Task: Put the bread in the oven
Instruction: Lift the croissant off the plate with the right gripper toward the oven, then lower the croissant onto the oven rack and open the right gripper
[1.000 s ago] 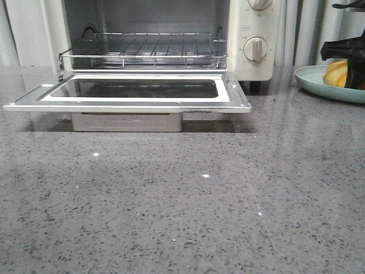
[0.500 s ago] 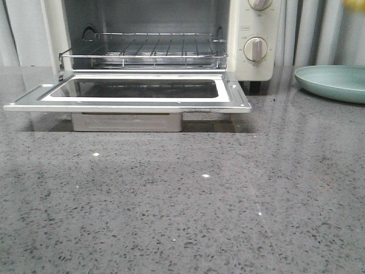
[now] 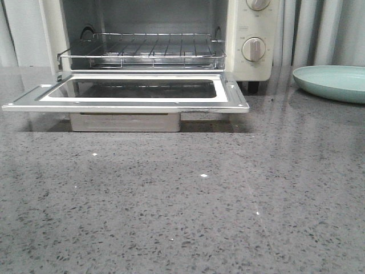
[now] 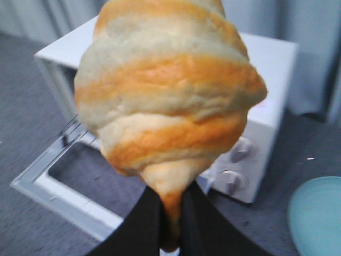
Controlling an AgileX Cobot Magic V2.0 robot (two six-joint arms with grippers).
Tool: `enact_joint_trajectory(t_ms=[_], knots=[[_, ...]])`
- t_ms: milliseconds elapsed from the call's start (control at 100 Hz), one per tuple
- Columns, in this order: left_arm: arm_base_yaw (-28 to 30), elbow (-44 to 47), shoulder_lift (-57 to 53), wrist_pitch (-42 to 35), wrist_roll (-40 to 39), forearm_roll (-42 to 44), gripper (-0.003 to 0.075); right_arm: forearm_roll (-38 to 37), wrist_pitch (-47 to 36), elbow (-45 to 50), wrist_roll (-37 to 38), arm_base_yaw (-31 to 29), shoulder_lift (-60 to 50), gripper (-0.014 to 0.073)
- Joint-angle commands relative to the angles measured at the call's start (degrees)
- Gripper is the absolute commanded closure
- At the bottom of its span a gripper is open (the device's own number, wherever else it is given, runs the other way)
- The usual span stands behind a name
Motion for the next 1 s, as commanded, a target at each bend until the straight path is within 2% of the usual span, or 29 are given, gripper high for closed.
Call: enact_joint_trajectory(t_ms=[0, 120, 440, 640, 990], knots=[[0.14, -1.79, -0.21, -4.11, -0.55, -1.58, 0.0742, -0.38, -2.79, -1.93, -0.79, 5.62, 2.27, 0.0654], [0.14, -1.79, -0.21, -3.88, -0.55, -1.58, 0.0742, -0.38, -3.63, -1.93, -0.79, 9.53, 7.66, 0.0654], [0.14, -1.79, -0.21, -1.07, -0.55, -1.58, 0.0742, -4.2, -12.2, -2.33, -0.79, 9.66, 22.42, 0.0654], [0.14, -1.79, -0.21, -1.02, -0.55, -1.58, 0.0742, -7.76, -11.87, -9.34, -0.79, 8.97, 30.53, 0.0654], [0.14, -1.79, -0.21, -0.02, -0.55, -1.58, 0.0742, -8.33, -6.64, -21.43, -0.69, 3.85, 39.72, 0.0652]])
